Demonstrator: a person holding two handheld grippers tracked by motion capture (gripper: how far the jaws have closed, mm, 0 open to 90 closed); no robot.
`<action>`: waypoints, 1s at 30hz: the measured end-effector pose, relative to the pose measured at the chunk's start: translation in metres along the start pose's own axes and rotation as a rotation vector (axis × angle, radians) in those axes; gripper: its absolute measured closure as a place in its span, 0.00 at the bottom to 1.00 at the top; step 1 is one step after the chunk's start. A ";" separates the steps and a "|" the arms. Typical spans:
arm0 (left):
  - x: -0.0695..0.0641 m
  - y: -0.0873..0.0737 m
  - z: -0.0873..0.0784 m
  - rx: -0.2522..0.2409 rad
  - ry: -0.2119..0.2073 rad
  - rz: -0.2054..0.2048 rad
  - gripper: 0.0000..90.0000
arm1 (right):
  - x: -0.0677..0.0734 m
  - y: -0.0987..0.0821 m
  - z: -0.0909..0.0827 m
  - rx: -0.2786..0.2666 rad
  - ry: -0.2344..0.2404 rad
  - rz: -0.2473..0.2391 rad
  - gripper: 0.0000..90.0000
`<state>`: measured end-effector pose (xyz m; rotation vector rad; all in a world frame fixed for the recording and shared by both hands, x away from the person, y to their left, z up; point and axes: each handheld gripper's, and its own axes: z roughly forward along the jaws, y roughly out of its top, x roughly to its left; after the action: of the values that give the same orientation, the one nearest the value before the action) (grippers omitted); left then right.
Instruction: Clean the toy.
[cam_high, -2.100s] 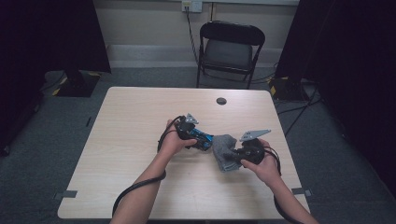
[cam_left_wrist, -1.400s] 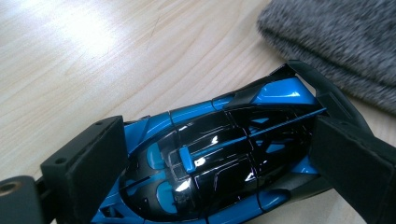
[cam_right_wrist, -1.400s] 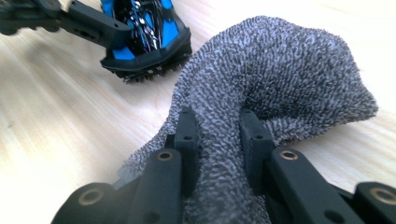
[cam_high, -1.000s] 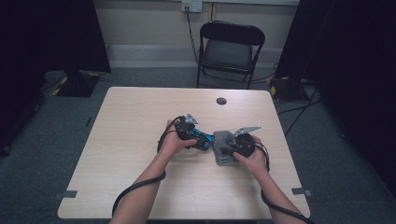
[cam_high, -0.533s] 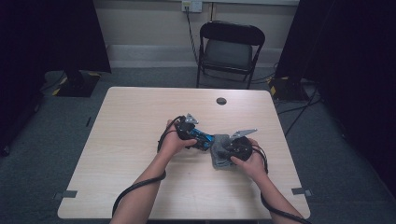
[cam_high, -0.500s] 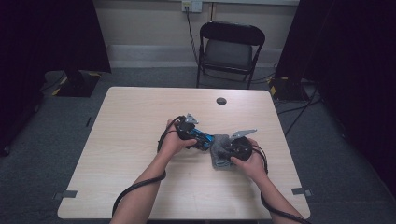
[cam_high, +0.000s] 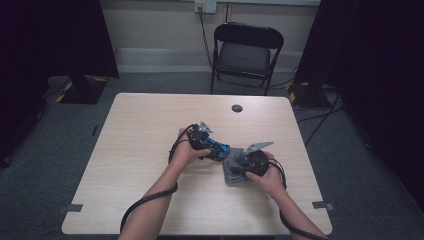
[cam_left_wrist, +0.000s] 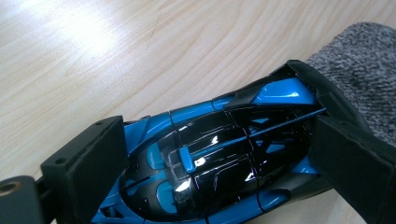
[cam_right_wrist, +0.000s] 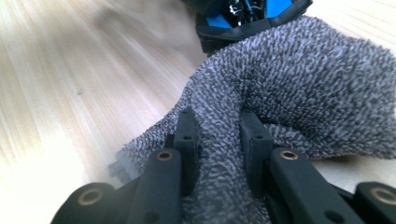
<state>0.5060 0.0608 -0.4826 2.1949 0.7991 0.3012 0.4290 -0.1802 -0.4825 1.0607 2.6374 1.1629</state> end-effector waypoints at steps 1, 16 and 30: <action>0.000 0.000 0.000 0.001 0.000 0.002 0.05 | 0.001 0.000 0.000 -0.001 0.002 0.000 0.81; 0.000 0.000 0.000 -0.002 0.001 -0.002 0.05 | 0.014 -0.005 0.003 -0.013 0.042 -0.012 0.81; 0.000 0.000 0.000 -0.001 0.000 -0.003 0.05 | 0.025 -0.002 0.007 0.004 0.065 -0.040 0.81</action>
<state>0.5059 0.0604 -0.4827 2.1925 0.8023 0.2999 0.4112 -0.1612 -0.4843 0.9827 2.6976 1.2039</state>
